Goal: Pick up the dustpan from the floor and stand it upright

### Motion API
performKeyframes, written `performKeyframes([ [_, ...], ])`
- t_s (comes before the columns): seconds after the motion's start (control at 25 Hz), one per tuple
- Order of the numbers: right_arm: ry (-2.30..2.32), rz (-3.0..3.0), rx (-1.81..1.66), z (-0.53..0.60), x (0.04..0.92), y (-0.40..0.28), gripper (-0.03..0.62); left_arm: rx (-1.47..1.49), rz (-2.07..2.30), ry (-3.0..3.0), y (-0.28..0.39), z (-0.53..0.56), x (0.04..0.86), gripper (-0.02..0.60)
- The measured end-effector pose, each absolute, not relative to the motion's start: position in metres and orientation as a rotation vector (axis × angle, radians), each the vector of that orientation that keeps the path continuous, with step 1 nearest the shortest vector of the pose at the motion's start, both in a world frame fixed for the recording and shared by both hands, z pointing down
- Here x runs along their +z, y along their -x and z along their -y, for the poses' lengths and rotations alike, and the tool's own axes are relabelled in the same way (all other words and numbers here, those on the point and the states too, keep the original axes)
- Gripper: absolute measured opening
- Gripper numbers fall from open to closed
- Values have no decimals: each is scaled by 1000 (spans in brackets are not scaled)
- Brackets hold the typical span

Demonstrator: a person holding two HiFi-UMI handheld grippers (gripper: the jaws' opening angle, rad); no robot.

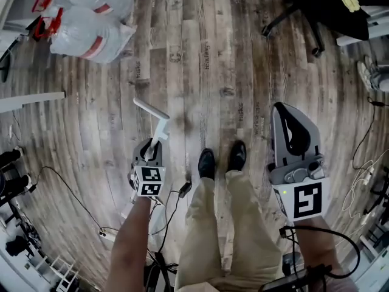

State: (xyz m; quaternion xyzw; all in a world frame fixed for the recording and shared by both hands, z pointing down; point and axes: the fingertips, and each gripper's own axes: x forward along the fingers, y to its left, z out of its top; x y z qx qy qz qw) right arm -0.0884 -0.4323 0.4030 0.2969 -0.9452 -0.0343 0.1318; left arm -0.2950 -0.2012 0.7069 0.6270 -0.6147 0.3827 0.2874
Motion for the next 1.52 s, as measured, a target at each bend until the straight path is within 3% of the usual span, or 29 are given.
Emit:
performKeyframes([
  [0.4, -824, 2778, -88, 381, 334, 94, 2, 1007, 1731, -1677, 281, 149, 630, 86],
  [1.04, -709, 2836, -117, 231, 247, 26, 2, 958, 1942, -1587, 275, 20, 525, 81],
  [1.52, -717, 2835, -148, 107, 212, 31, 2, 816, 2040, -1630, 262, -79, 471, 80],
])
